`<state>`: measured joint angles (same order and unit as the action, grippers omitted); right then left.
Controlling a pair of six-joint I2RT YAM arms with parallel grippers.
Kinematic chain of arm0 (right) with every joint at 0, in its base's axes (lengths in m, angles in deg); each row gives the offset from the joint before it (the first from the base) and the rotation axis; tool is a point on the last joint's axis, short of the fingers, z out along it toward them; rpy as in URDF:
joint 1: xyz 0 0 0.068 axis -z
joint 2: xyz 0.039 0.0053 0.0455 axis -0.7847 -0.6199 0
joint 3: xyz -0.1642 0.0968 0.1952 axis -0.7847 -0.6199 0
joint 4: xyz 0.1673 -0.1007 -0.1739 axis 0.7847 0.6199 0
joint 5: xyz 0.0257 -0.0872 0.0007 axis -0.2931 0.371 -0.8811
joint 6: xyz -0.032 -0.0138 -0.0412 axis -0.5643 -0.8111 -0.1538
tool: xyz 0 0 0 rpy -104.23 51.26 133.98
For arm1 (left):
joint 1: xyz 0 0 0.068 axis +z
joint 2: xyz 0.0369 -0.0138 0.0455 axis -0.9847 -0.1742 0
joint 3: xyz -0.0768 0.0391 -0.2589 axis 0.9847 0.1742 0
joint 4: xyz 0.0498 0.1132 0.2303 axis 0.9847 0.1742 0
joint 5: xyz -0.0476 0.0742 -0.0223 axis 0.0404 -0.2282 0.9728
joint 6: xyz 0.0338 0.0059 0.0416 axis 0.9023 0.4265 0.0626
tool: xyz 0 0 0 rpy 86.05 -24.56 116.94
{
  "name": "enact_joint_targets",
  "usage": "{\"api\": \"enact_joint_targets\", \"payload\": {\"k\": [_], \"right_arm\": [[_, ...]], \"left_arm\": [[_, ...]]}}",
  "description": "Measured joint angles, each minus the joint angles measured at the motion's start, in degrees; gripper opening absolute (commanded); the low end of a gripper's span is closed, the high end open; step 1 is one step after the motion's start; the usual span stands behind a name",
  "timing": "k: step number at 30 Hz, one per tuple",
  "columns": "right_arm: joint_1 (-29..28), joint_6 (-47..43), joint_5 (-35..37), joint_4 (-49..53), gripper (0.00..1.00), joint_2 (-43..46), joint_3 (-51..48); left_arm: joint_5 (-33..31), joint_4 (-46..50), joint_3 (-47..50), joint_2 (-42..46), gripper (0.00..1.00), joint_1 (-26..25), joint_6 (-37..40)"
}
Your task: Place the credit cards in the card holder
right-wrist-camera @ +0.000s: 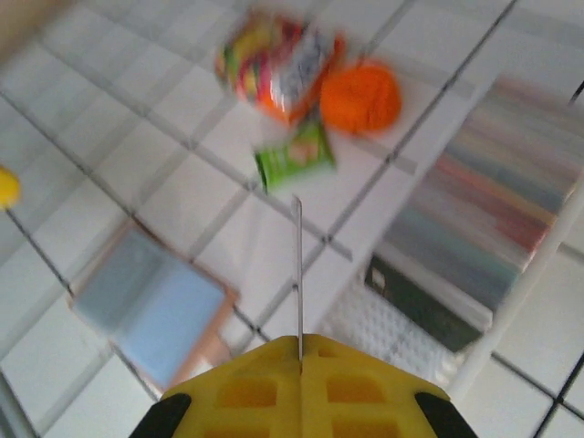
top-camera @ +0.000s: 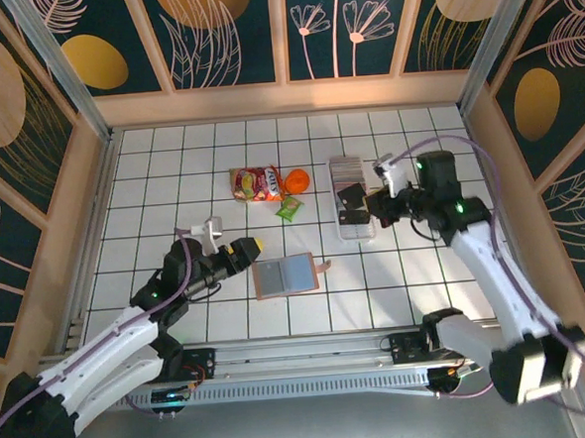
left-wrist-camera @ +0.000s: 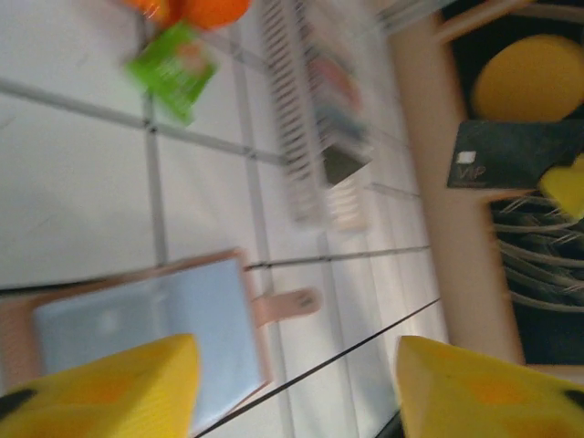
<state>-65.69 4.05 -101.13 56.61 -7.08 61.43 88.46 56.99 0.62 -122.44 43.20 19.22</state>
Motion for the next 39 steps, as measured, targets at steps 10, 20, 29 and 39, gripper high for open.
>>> {"api": "enact_joint_targets", "payload": {"k": [10, 20, 29, 39], "right_arm": [[-34.4, 53.2, 31.3, -44.3, 0.00, 16.9, -26.6], [-52.6, 58.1, 58.5, -89.6, 0.00, -9.2, -25.0], [-54.5, 58.1, 60.7, -101.8, 0.00, -18.8, -16.9], [-56.8, 59.6, 61.8, -99.5, 0.00, -20.0, -16.3]], "left_arm": [[-3.4, -22.9, -3.2, -2.0, 0.50, -2.1, -14.6], [-7.4, -35.7, -4.3, -6.5, 0.40, -4.7, -18.0], [-8.9, -37.7, -5.5, -6.4, 0.38, -4.9, -17.9], [-9.5, -41.3, -5.8, -8.6, 0.37, -4.9, -17.9]]}}
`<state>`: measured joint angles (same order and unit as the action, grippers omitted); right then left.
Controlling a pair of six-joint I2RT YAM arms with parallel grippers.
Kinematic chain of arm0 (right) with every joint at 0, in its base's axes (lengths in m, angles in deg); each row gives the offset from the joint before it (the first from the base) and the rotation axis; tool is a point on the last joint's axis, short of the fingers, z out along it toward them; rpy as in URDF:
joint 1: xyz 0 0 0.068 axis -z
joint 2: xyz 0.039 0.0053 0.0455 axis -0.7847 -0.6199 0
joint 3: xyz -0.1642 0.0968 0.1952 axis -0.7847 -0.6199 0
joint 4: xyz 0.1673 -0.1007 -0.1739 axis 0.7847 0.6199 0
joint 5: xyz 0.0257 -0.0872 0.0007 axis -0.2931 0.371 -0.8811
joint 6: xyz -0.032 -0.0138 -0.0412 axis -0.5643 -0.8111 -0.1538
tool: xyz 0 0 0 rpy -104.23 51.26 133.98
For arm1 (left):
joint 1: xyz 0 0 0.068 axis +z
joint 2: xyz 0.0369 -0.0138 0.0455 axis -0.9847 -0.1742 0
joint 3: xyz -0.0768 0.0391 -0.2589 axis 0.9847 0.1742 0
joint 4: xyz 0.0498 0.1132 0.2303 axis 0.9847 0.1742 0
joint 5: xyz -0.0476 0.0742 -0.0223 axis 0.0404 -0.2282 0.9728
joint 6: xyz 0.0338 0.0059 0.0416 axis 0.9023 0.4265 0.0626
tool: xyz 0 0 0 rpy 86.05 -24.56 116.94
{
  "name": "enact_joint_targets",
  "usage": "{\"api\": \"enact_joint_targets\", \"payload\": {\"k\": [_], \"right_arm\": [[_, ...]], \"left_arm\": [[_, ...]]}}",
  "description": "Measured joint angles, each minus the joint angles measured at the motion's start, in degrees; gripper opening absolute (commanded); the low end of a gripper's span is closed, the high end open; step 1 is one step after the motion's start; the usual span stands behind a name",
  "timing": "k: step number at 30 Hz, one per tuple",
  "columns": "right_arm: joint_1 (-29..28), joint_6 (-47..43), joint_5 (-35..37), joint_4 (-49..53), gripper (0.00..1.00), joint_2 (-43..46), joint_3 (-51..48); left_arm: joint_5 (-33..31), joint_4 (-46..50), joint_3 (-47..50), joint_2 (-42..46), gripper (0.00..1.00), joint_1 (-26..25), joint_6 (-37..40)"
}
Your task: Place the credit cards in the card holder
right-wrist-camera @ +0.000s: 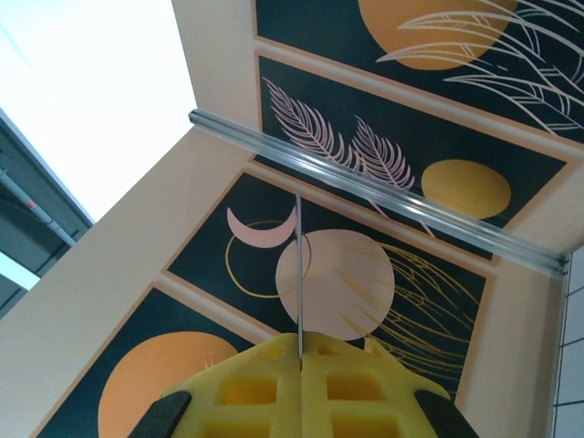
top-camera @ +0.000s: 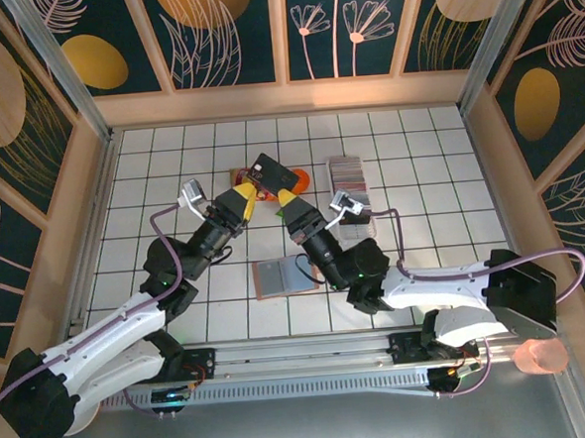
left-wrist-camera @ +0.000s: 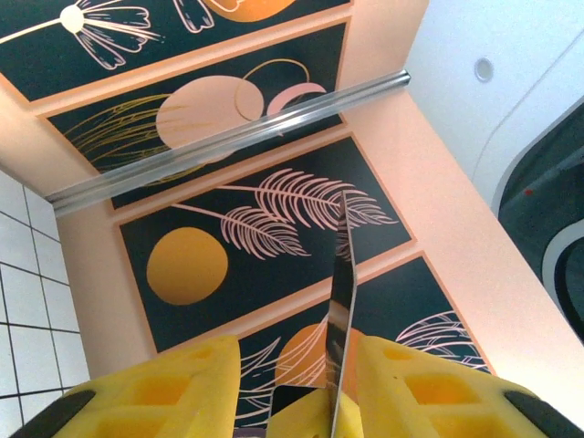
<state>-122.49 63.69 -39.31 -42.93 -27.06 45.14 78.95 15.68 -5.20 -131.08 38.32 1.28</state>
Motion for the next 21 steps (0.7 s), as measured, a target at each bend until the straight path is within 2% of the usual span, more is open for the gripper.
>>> {"api": "enact_joint_targets", "payload": {"k": [5, 16, 21], "right_arm": [[-0.3, 0.6, 0.2, 1.6, 0.00, -1.0, 0.7], [-0.8, 0.2, 0.4, 2.3, 0.00, -1.7, 2.1], [-0.8, -1.4, -0.9, 5.3, 0.36, -0.6, 2.1]], "left_arm": [[0.0, -0.8, 0.0, -0.5, 0.33, 0.0, 0.0], [0.5, -3.4, -0.1, -1.2, 0.00, 0.0, -0.6], [0.5, -3.2, 0.2, -0.3, 0.00, 0.0, -0.7]]}}
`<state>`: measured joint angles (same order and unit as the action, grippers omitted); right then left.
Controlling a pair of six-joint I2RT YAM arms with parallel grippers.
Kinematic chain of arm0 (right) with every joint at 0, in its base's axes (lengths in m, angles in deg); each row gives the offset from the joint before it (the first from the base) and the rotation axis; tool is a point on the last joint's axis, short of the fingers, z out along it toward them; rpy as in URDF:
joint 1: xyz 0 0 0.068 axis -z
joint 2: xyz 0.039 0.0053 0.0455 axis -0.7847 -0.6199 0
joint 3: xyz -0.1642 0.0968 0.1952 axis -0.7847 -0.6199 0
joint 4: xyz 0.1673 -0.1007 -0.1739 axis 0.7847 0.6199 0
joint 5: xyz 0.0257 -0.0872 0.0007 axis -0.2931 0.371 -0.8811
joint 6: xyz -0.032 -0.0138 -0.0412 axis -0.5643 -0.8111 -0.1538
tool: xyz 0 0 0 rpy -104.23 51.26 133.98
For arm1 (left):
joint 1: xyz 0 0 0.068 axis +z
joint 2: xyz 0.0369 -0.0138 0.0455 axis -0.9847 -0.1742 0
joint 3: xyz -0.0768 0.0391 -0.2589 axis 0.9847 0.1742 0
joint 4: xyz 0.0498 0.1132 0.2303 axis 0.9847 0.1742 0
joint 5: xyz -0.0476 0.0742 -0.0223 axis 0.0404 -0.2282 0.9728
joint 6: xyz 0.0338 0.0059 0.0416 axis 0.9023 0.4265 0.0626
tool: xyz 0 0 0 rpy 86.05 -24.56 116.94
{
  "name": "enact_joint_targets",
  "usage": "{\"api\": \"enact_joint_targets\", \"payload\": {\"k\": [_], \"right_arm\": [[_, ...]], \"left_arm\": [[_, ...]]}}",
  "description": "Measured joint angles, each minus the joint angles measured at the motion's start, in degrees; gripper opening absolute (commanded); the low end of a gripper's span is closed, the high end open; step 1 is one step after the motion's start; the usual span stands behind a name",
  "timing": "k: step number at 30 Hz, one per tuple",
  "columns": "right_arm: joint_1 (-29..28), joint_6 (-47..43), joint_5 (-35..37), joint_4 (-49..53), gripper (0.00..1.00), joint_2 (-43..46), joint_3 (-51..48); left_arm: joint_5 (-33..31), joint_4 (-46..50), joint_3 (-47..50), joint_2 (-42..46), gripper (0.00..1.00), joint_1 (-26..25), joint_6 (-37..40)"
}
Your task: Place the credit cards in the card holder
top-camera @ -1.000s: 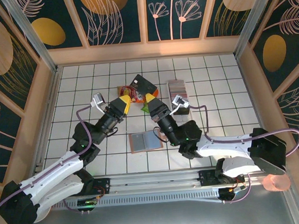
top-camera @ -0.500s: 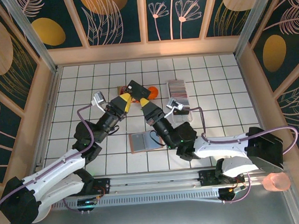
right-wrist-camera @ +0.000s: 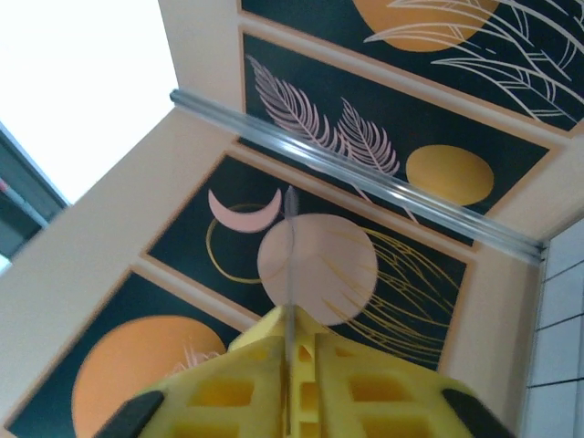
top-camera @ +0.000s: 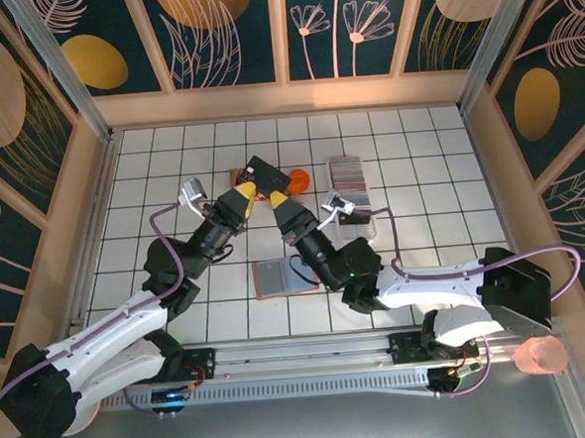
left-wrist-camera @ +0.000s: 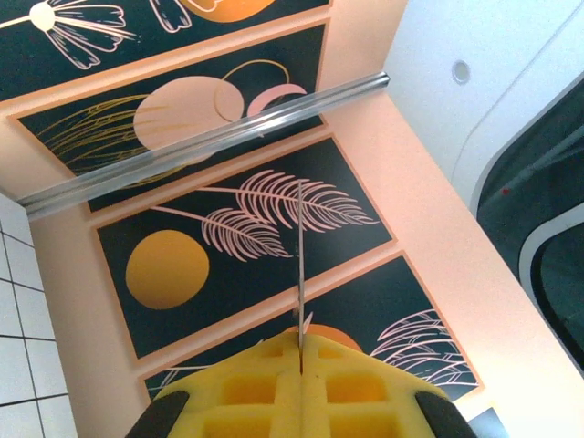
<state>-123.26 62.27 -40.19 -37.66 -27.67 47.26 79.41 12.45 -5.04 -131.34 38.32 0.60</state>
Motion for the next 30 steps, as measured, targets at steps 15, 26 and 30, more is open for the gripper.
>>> {"api": "enact_joint_targets", "payload": {"k": [15, 26, 30], "right_arm": [[16.2, -19.3, -33.8, 55.7, 0.67, 20.4, 10.9], [22.1, -22.4, -52.8, 70.1, 0.43, 18.6, 16.7], [23.5, -21.8, -55.9, 70.0, 0.42, 20.0, 16.6]], "left_arm": [[11.8, 21.9, -2.8, 6.8, 0.00, 0.0, 14.2], [20.0, 26.7, -6.0, 6.0, 0.00, 0.0, 21.2], [21.1, 26.9, -6.0, 6.0, 0.00, 0.0, 21.6]]}}
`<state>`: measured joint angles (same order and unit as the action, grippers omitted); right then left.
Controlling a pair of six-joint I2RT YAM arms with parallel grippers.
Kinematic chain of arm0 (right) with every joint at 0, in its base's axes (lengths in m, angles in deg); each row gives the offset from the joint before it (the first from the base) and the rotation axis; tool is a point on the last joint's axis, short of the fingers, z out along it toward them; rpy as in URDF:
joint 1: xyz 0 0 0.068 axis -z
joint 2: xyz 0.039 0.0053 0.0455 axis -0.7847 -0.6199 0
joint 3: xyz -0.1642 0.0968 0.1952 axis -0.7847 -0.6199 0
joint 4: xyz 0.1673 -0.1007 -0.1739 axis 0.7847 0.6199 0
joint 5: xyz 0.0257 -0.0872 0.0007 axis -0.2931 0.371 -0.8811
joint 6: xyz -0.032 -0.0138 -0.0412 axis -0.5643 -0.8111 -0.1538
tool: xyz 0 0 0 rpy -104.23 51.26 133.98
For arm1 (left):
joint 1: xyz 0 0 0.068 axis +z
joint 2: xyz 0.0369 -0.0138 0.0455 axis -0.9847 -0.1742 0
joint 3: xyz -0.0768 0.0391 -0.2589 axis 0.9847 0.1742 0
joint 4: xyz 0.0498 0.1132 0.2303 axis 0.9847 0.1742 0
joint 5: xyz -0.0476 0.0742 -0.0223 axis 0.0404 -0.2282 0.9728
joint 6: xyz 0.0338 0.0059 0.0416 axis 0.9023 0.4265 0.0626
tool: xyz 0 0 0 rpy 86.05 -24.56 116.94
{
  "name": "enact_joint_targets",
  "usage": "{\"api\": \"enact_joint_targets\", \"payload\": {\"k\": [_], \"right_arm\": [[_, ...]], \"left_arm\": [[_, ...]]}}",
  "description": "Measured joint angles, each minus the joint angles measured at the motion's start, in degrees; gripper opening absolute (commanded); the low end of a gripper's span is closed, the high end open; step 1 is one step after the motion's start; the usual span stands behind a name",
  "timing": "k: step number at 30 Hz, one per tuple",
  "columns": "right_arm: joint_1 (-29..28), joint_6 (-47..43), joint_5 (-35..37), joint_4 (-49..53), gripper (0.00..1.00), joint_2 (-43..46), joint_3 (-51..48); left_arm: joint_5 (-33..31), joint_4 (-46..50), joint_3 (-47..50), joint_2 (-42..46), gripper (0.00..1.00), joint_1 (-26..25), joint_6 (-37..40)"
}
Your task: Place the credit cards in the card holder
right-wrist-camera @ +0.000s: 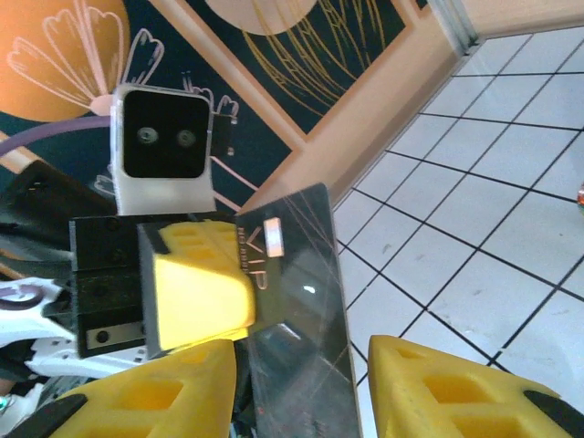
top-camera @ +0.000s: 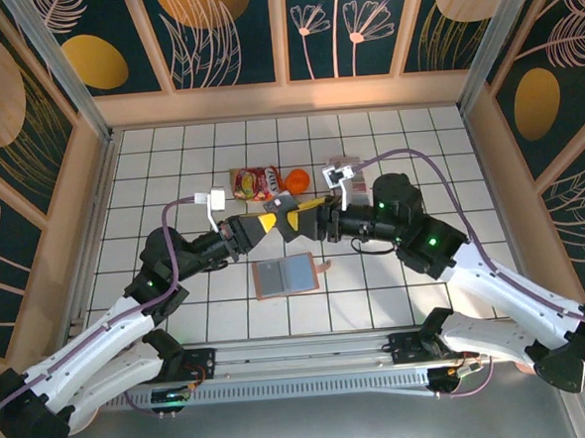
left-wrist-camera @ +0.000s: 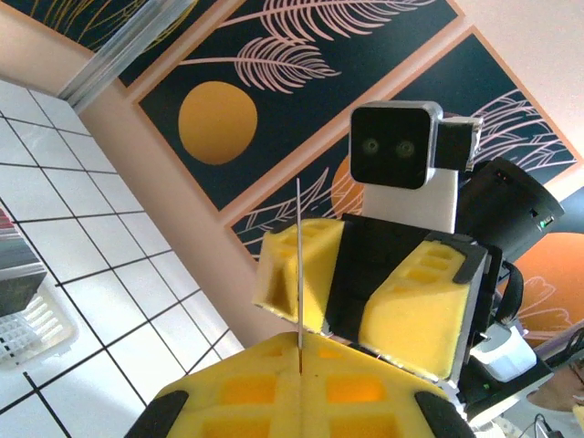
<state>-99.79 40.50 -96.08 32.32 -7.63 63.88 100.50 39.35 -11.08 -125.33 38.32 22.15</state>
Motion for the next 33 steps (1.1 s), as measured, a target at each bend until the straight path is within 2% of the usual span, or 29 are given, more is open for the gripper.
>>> {"api": "enact_joint_targets", "payload": {"k": [9, 12, 15, 17, 18, 20, 22, 28, 33], "right_arm": [[1.9, 1.3, -5.7, -0.3, 0.30, 0.4, 0.0], [2.1, 1.5, -6.9, -0.3, 0.21, 0.4, 0.0], [2.4, 1.7, -7.8, -0.4, 0.01, 0.4, 0.0], [2.5, 2.4, -8.5, -0.8, 0.00, 0.4, 0.0], [2.5, 2.3, -8.5, -0.8, 0.00, 0.5, 0.0], [2.5, 2.3, -8.2, -1.5, 0.00, 0.5, -0.8], [2.3, 2.9, -7.2, -2.0, 0.00, 0.8, -3.0], [1.1, 9.4, -0.1, -7.3, 0.00, -0.2, -17.7], [-2.2, 14.8, 5.9, -12.2, 0.00, -7.3, -26.1]], "left_arm": [[1.9, -0.1, 0.0, 0.6, 0.00, 0.0, 0.0], [2.4, -0.7, 0.0, 0.6, 0.00, 0.0, -0.4], [3.0, -1.4, 0.0, 0.6, 0.00, 0.0, -0.7], [2.9, -1.2, 0.0, 0.7, 0.00, 0.0, -0.7], [2.7, -1.2, 0.0, 0.7, 0.08, 0.0, -0.6], [1.3, 0.3, 0.0, 1.3, 0.34, 0.0, -0.1], [-2.4, 4.5, 0.1, 2.4, 0.41, -0.3, 0.3], [-14.6, 15.0, 6.4, 3.3, 0.22, -0.3, -1.0], [-19.3, 19.3, 16.6, -0.1, 0.17, -0.3, -3.6]]}}
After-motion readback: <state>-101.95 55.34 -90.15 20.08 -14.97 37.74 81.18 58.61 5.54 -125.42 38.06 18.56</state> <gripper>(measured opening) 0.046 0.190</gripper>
